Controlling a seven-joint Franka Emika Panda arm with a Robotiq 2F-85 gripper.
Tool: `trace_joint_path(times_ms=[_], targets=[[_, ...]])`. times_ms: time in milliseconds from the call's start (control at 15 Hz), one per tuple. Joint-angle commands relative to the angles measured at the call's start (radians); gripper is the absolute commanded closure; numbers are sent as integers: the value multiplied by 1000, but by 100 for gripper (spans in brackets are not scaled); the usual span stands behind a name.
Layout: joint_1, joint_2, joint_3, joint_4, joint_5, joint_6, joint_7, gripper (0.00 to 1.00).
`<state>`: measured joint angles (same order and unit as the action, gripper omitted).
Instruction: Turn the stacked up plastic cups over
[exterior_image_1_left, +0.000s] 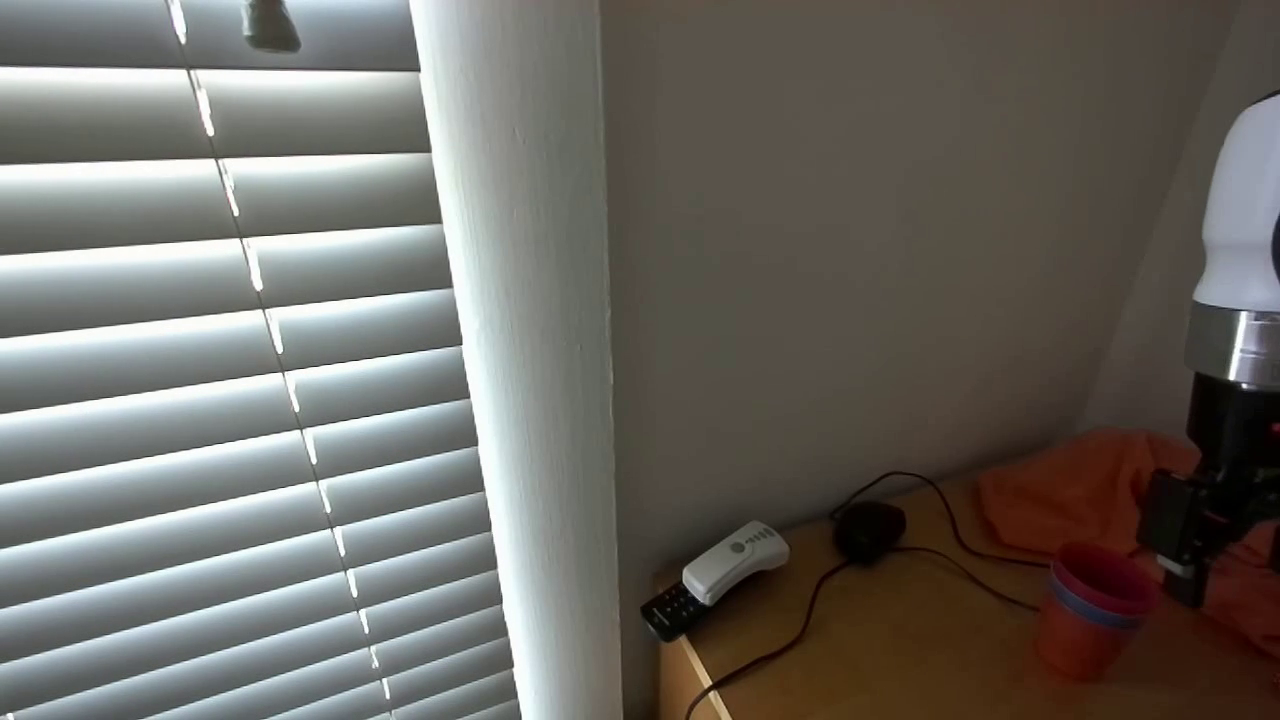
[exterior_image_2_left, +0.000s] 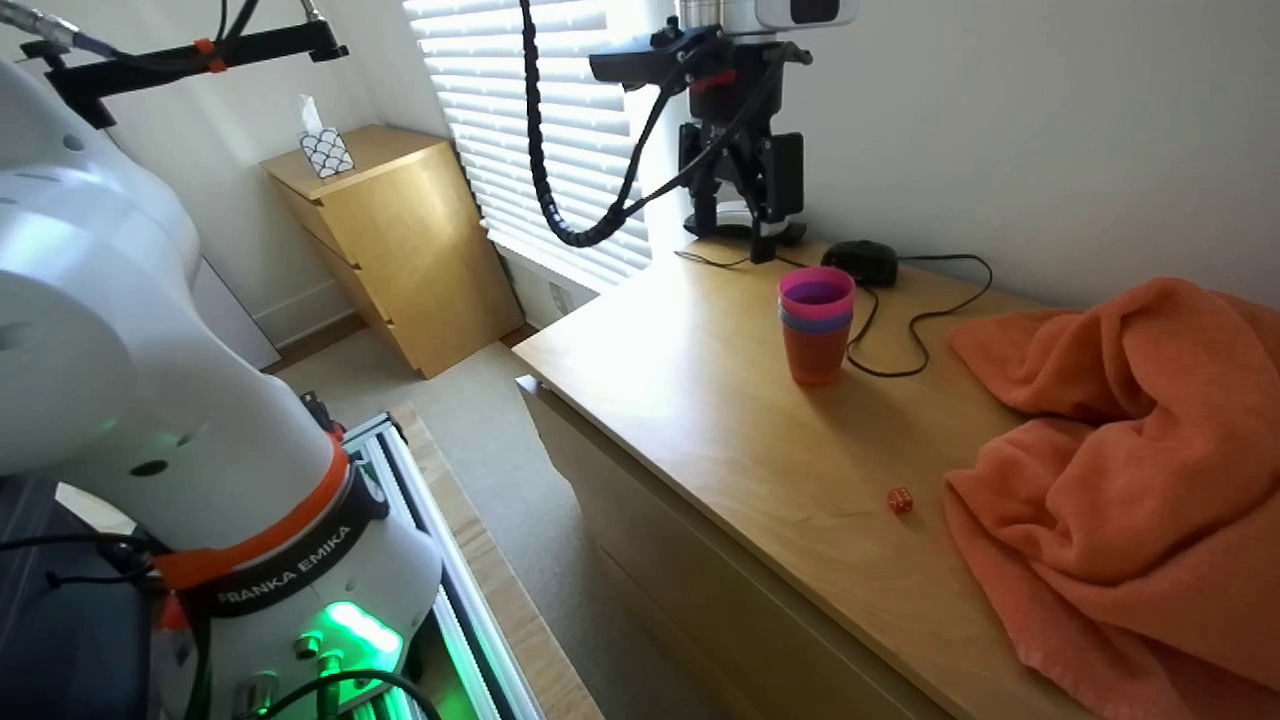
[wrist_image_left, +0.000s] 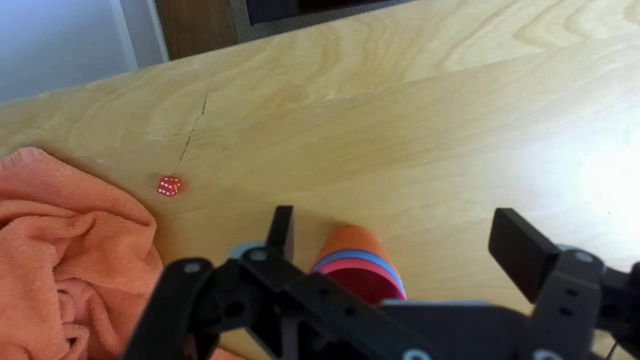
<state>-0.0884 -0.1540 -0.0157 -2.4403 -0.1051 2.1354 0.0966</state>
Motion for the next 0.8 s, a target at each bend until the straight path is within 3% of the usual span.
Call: trace_joint_path(times_ms=[0, 333, 533, 600, 733], targets=[[17, 104, -15, 67, 32, 28, -57, 0], [22, 196, -10, 120, 63, 105, -80, 0], [19, 275, -21, 176, -7, 88, -14, 0], [24, 217, -15, 132, 26, 107, -49, 0], [23, 255, -22, 155, 12, 107, -37, 0]])
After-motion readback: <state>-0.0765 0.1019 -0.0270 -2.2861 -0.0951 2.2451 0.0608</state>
